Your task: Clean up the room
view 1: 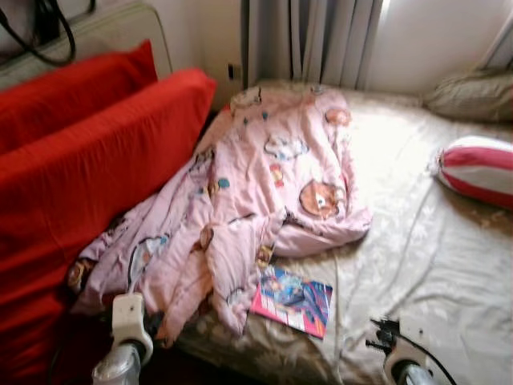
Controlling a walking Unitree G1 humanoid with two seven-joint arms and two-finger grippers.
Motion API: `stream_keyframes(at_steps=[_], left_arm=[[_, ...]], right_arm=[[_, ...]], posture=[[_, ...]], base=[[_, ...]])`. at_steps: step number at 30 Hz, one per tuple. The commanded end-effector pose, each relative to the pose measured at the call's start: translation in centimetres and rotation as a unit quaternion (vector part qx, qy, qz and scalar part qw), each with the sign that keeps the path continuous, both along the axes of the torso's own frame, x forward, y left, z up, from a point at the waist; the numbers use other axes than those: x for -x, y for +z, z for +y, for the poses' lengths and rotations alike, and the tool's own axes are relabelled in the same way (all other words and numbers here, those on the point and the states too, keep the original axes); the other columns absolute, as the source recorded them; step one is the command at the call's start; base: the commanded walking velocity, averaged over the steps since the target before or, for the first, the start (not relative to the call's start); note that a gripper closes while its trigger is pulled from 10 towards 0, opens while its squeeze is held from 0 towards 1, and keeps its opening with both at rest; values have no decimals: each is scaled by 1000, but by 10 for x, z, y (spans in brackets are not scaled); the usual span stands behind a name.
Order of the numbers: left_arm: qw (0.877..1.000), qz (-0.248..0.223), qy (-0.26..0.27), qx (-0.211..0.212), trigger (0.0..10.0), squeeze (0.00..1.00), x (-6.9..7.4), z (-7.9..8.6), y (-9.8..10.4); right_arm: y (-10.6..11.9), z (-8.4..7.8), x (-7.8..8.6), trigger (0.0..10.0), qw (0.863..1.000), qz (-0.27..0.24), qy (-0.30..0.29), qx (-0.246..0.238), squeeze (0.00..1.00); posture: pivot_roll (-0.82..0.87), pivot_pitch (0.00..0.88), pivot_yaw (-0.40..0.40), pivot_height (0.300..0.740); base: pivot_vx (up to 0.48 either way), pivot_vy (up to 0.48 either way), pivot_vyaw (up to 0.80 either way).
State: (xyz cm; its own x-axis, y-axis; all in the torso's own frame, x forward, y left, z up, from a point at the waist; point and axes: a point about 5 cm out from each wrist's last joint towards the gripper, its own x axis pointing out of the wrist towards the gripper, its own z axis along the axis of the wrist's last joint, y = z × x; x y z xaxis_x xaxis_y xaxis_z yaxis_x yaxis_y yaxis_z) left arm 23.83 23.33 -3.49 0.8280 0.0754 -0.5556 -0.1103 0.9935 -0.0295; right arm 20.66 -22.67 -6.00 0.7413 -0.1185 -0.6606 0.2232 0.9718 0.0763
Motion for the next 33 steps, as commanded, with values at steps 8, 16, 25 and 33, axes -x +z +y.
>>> stream_keyframes(at_steps=[8,16,25,33], left_arm=[[995,98,12,5,10000,0,36,-4,-28],[993,117,7,27,10000,0,45,-21,-37],[991,133,-1,25,10000,0,54,-26,-43],[991,132,-9,18,10000,0,54,-25,-42]], right_arm=[[-18,-3,32,10000,997,76,-3,-15,0],[-18,-10,35,10000,996,84,-2,-10,0],[-20,-15,42,10000,996,86,-16,-10,0],[-21,-16,46,10000,995,92,-35,-15,0]], posture=[[12,0,-14,740],[4,0,-14,740],[0,0,4,740],[7,0,30,740]], base=[[0,0,0],[0,0,0],[0,0,0],[0,0,0]])
